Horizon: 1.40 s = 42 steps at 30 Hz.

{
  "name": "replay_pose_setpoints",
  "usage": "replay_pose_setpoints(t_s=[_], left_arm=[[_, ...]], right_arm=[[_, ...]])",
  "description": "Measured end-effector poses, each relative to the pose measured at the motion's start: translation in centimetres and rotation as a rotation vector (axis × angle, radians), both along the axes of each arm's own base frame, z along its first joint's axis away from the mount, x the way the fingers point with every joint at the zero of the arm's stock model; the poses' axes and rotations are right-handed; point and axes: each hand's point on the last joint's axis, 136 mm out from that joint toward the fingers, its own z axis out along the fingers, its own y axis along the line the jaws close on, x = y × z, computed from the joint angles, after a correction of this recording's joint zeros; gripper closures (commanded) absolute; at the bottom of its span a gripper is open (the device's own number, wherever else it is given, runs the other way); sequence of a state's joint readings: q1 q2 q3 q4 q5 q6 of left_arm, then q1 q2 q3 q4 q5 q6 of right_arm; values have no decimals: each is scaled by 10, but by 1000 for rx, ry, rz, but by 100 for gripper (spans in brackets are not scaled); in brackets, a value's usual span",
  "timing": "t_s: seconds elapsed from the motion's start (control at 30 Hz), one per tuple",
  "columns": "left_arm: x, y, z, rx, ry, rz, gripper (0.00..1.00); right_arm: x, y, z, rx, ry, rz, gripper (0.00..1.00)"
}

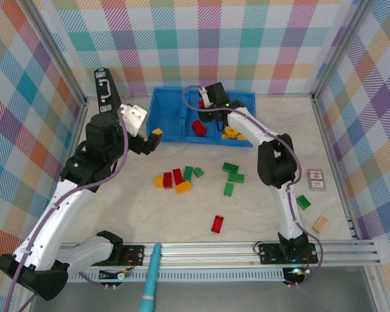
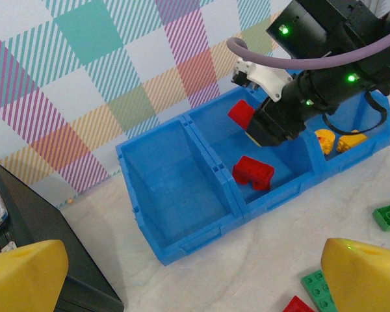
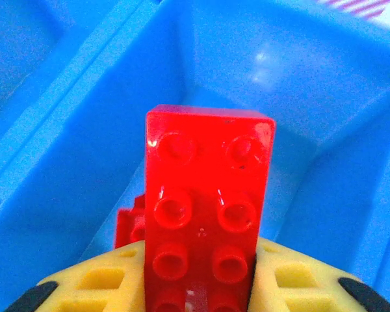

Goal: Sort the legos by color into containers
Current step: Place the lego in the container, then pick up the lego from the bottom-center of the table.

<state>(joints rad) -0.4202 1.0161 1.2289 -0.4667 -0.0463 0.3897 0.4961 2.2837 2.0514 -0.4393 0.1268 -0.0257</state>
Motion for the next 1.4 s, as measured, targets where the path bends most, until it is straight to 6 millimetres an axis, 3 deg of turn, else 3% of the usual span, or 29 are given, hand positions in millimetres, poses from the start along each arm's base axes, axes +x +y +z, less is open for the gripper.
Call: replay_pose_setpoints(t_s=[0.37,0.9,1.03,1.13,1.3,1.4], left_arm=[[3,-1,-4,8,8,-1,0],[8,-3,-10,17,27,-2,0],[7,-3,-9,15,24,-2,0],[5,-2,-7,13,18,-2,0],[1,1,0,10,-4,6,0],[-3,4,6,4,-22,12,0]], right_arm=[[49,-2,-22,-104,-107,36,59],[51,-4,-23,-154,-129,57,44],[29,-14,-11,-156,-95,50,40],[5,-27,21,-121,-77,13,38],[-58,-50,91,3,-64,-99,26],[-110,-57,112,90,-6,-163,25]])
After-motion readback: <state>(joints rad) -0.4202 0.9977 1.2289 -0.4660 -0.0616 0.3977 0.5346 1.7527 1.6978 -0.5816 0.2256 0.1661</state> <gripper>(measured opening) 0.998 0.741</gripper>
